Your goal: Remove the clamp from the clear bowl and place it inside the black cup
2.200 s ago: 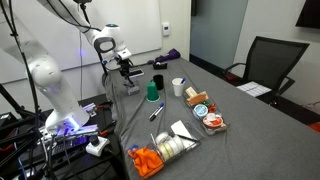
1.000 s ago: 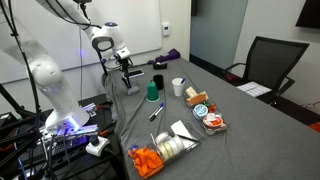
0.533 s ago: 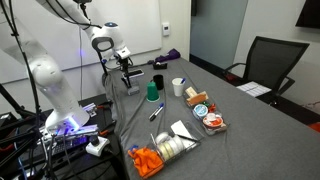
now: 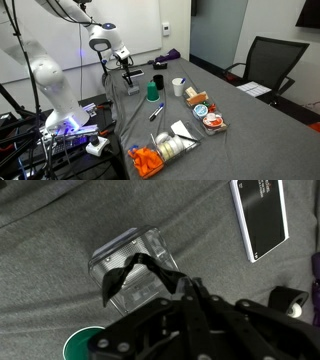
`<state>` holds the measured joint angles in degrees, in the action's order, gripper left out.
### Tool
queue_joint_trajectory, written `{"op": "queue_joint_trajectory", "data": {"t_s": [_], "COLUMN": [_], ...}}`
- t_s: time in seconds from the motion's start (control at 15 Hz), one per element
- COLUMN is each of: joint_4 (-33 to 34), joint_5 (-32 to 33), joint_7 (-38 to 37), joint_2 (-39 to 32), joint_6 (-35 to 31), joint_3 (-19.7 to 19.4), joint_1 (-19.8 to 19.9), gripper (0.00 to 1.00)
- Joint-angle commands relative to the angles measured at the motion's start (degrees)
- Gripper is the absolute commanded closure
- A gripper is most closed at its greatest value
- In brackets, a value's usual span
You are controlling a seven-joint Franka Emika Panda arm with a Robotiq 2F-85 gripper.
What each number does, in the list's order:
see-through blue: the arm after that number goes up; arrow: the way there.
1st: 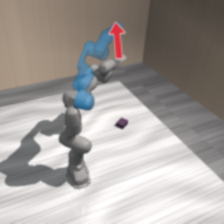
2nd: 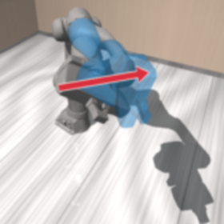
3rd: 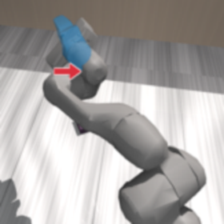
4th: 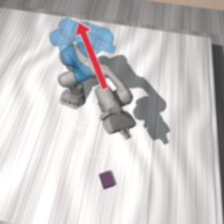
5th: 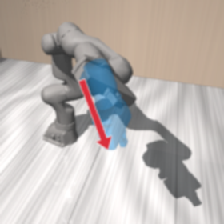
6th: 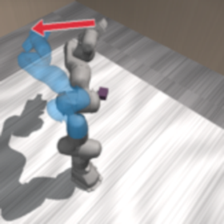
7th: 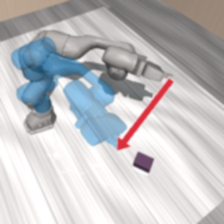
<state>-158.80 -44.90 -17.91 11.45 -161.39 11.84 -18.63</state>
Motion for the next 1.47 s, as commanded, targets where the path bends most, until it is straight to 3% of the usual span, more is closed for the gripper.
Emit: {"op": "queue_joint_trajectory", "data": {"t_s": [0.0, 0.53, 0.6, 0.67, 1.4], "joint_4": [-0.03, -0.03, -0.03, -0.03, -0.03], "joint_5": [-3.22, -11.87, -8.46, -8.80, -8.67], "joint_7": [4.16, 10.86, 7.67, 8.07, 7.94], "joint_2": [-1.31, -1.17, -0.18, -0.17, -0.16], "joint_6": [-1.67, -3.93, -1.71, -1.78, -1.77], "joint_3": [0.30, -0.45, 0.00, 0.00, 0.00], "joint_1": [-0.23, -2.13, -0.84, -0.92, -0.92], "gripper": [0.99, 0.99, 0.99, 0.95, 0.95]}}
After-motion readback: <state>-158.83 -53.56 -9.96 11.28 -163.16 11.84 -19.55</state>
